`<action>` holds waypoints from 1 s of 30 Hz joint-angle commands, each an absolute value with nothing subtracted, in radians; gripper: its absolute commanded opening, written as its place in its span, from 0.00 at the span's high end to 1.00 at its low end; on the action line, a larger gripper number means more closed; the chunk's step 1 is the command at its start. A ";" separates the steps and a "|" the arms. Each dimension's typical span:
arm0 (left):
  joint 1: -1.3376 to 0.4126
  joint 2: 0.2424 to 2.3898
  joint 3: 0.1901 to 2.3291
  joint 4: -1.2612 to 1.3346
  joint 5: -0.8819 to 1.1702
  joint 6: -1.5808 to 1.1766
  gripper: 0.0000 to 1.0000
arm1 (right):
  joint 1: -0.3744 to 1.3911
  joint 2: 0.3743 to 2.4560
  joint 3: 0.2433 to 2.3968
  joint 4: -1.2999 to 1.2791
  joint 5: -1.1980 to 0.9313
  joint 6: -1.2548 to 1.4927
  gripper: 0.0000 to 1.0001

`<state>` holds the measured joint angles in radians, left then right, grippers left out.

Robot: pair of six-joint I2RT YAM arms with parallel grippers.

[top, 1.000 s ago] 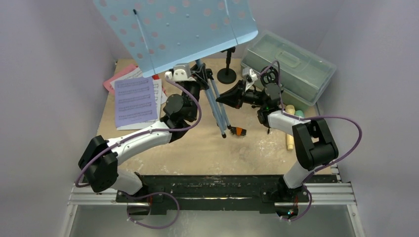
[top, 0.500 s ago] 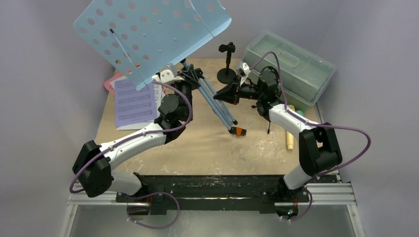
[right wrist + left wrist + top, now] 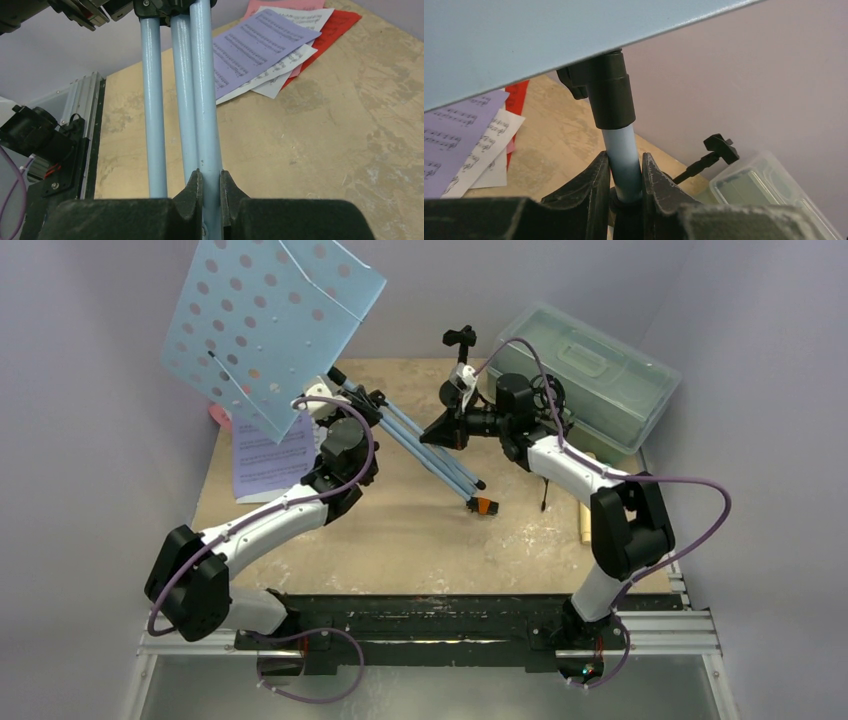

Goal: Pack up the instrument practice props
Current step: Place the music stand at the center of the board.

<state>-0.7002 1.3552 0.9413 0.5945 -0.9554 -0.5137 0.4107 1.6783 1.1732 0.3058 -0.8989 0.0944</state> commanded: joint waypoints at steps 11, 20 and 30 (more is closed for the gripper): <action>-0.592 1.364 0.930 0.603 -0.856 -0.623 1.00 | 0.449 1.791 1.435 0.130 -0.748 -0.048 1.00; -0.523 1.434 0.954 0.568 -0.812 -0.711 1.00 | 0.452 1.910 1.605 -0.076 -0.665 -0.148 1.00; -0.479 1.506 0.973 0.509 -0.772 -0.797 1.00 | 0.456 2.016 1.722 -0.167 -0.618 -0.177 1.00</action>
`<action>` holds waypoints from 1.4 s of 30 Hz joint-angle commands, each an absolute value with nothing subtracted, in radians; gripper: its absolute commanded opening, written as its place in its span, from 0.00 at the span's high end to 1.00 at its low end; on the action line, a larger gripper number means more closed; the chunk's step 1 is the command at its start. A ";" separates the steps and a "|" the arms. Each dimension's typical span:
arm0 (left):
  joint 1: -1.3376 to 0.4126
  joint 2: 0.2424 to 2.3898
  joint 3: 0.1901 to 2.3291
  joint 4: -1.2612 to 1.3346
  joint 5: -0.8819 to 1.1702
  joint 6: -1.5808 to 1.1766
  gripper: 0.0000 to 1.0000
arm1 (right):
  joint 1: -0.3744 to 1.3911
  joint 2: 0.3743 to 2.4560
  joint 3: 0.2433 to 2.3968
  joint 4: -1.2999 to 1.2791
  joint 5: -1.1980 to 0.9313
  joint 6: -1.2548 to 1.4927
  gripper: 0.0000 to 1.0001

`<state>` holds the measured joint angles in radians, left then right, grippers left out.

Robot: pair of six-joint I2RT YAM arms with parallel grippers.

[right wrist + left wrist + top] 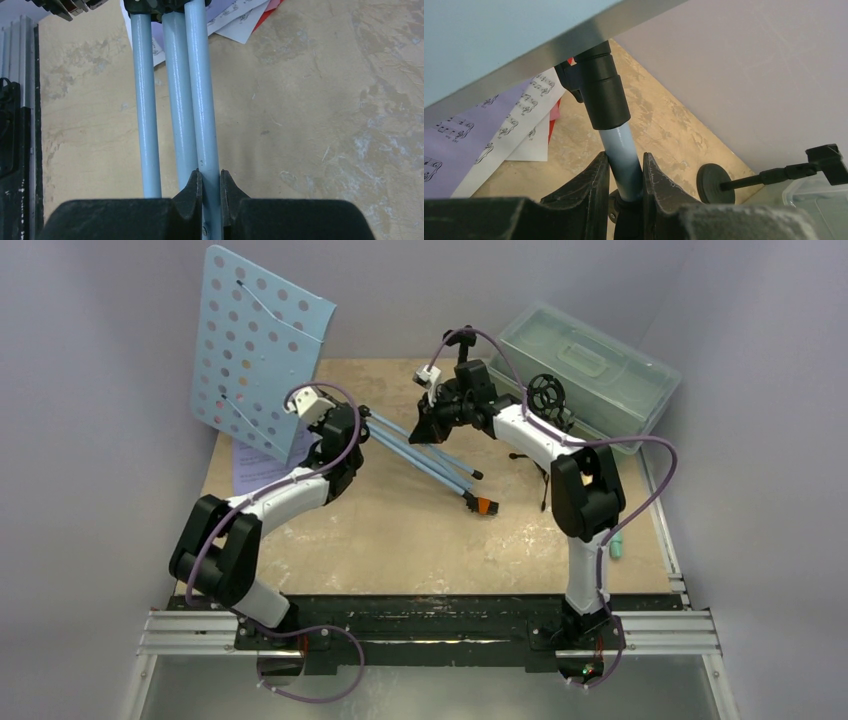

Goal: Pack up the instrument practice props
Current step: Place the music stand at the center of the board.

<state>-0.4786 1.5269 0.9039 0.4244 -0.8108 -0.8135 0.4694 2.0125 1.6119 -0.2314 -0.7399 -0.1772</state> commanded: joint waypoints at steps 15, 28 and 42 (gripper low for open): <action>-0.416 1.608 1.002 0.425 -0.717 -0.922 1.00 | 0.463 2.128 1.827 -0.241 -0.551 -0.209 1.00; -0.346 1.746 1.043 0.416 -0.625 -0.993 1.00 | 0.465 2.228 1.929 -0.291 -0.460 -0.235 1.00; -0.308 1.813 1.042 0.445 -0.514 -0.993 0.79 | 0.466 2.284 1.990 -0.330 -0.384 -0.260 0.82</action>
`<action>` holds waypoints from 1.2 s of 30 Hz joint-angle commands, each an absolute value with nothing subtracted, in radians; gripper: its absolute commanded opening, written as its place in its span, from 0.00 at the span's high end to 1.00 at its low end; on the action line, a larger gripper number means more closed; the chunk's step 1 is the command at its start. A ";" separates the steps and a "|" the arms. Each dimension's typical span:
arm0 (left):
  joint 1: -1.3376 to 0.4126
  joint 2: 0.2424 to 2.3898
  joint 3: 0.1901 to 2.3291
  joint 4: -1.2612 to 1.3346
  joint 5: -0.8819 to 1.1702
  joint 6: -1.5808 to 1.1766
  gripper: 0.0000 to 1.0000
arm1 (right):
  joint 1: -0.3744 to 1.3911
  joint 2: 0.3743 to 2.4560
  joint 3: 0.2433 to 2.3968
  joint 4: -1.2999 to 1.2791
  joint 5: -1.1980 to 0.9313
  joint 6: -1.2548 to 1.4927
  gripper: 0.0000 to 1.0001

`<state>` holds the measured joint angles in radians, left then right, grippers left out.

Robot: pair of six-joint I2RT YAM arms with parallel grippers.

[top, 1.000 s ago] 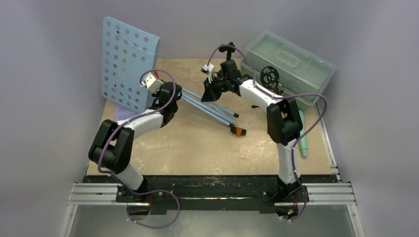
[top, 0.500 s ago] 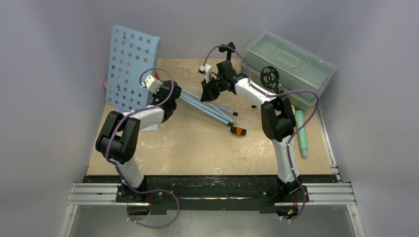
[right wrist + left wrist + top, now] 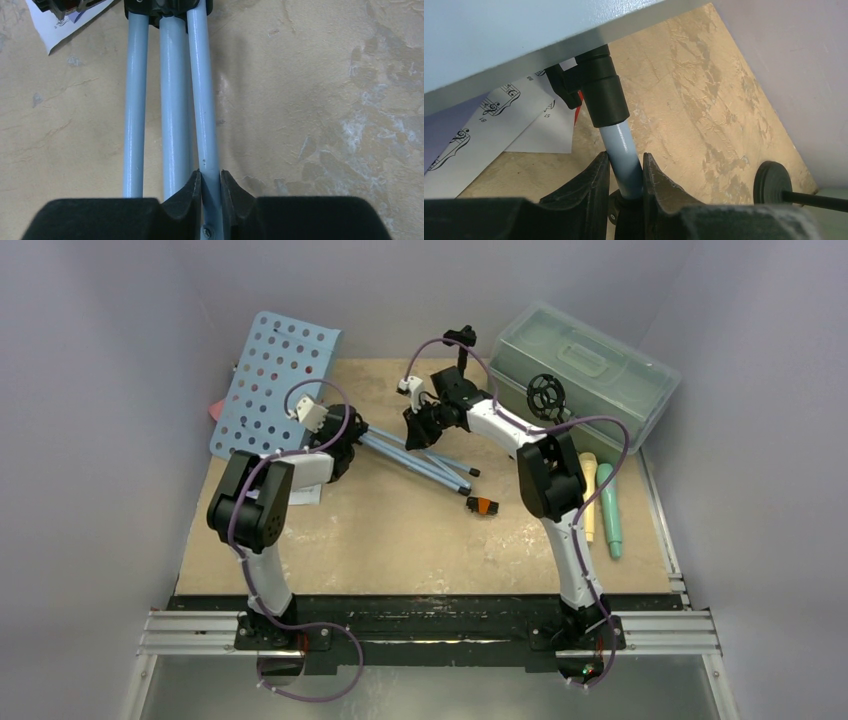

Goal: Pack up the instrument practice props
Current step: Place the music stand at the center of the board, then reset both arms

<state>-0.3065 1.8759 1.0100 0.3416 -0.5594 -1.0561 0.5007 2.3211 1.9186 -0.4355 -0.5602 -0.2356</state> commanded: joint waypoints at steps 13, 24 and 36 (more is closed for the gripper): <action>-0.307 1.549 0.973 0.281 -0.322 -0.968 0.28 | 0.464 2.001 1.820 -0.319 -0.378 -0.297 0.45; -0.285 1.073 0.901 0.196 0.180 -0.508 0.00 | 0.404 1.266 1.435 -0.301 -0.489 -0.424 0.02; -0.285 0.785 1.218 -0.352 0.068 -0.260 0.00 | 0.102 0.855 1.581 -0.569 -0.521 -0.316 0.01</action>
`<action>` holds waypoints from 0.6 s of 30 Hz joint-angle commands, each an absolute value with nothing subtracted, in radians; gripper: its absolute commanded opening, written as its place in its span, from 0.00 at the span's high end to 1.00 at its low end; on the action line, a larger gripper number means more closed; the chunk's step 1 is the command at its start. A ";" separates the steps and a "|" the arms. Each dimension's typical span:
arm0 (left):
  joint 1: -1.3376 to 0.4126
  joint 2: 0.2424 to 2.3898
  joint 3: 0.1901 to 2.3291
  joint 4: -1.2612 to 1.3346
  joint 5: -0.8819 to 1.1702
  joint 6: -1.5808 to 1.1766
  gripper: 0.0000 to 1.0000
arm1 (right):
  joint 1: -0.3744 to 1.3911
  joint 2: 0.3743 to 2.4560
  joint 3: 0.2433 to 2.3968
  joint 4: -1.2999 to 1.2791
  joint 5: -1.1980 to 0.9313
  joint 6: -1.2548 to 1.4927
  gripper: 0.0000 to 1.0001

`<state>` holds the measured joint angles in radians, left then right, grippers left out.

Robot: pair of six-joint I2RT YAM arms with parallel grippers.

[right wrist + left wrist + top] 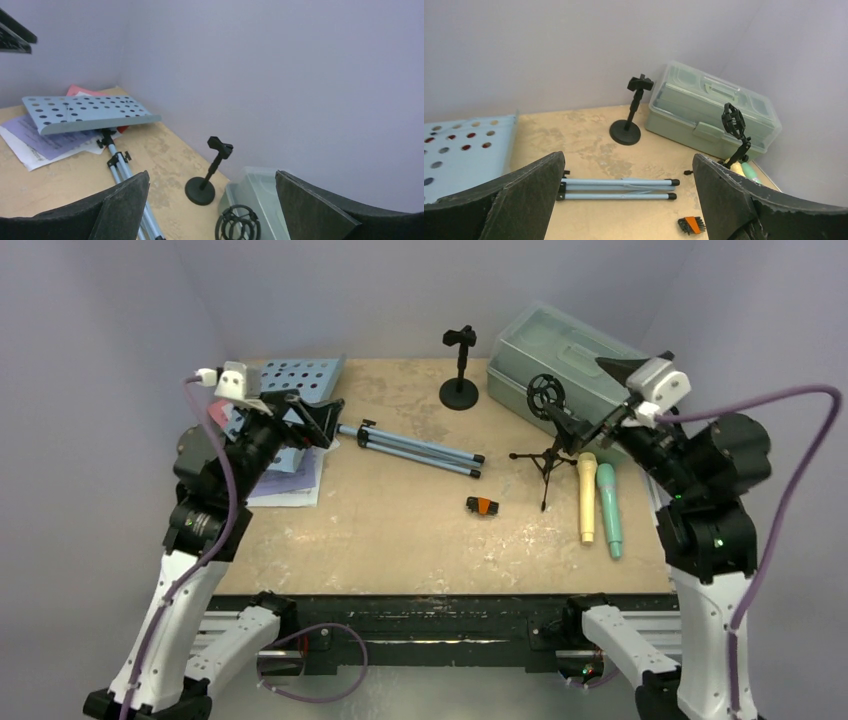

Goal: Pack up the instrument practice props
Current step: Reset both arms

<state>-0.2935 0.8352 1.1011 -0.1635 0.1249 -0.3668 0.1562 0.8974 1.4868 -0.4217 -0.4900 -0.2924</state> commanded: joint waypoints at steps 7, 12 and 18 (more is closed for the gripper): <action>-0.285 0.760 1.332 -0.451 0.095 -0.276 0.00 | 0.014 0.791 1.578 -0.506 -0.498 -0.104 0.01; -0.285 0.737 1.333 -0.477 0.116 -0.275 0.00 | -0.011 0.768 1.596 -0.520 -0.411 -0.023 0.01; -0.285 0.706 1.299 -0.483 0.157 -0.283 0.00 | -0.053 0.771 1.604 -0.542 -0.417 -0.020 0.01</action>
<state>-0.2916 0.7319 1.3125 -0.4717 0.1104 -0.2939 -0.0353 0.7662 1.5822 -0.5274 -0.4416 -0.0628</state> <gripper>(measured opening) 0.996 0.987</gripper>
